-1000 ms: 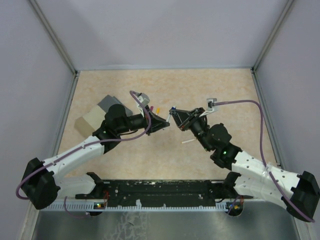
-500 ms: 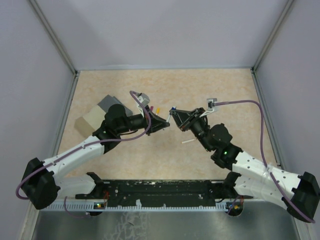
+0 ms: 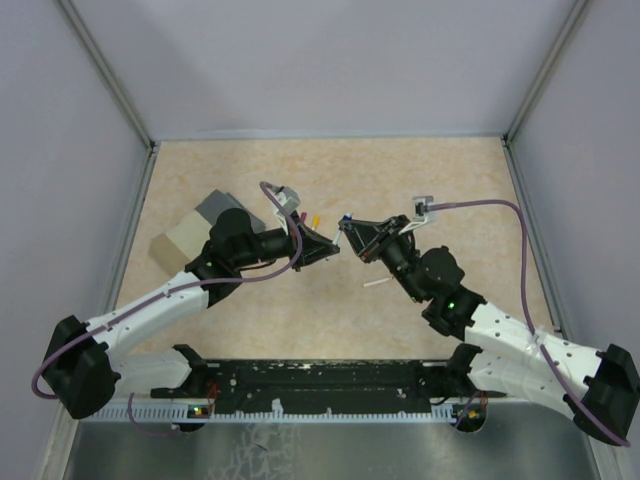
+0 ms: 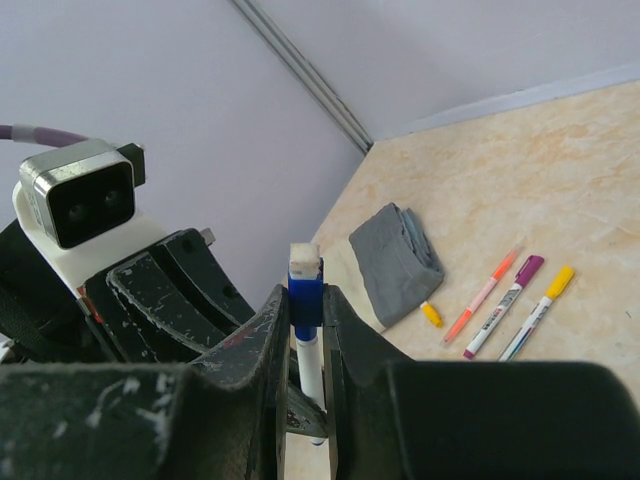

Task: Insert the pens into the pen caps
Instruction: Insert the pen cap onto the pen.

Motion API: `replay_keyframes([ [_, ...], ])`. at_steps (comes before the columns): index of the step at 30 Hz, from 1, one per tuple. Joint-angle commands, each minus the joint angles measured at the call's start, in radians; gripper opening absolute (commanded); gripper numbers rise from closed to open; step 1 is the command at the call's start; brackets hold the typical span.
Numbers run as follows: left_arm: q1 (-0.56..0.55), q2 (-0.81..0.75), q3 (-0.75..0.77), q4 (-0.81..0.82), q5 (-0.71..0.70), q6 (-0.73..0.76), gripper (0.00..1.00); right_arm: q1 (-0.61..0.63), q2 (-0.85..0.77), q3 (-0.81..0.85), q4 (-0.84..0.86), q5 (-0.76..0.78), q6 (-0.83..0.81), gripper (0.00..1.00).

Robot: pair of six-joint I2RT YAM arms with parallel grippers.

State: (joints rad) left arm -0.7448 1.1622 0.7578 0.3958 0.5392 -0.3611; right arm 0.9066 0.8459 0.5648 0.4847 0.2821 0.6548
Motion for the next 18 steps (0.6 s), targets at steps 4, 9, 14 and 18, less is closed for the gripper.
replay_keyframes([
  [4, -0.007, -0.003, 0.03, 0.031, -0.024, 0.016, 0.0, 0.002, -0.015, 0.072, -0.081, -0.075, -0.024, 0.0],
  [9, -0.006, -0.004, 0.033, 0.028, -0.059, 0.018, 0.0, 0.003, -0.021, 0.076, -0.144, -0.126, -0.026, 0.0],
  [14, -0.007, 0.004, 0.048, 0.041, -0.103, 0.02, 0.0, 0.002, -0.009, 0.075, -0.194, -0.198, -0.003, 0.0],
  [18, -0.007, 0.009, 0.064, 0.087, -0.132, 0.012, 0.0, 0.002, 0.006, 0.053, -0.215, -0.24, 0.052, 0.0],
])
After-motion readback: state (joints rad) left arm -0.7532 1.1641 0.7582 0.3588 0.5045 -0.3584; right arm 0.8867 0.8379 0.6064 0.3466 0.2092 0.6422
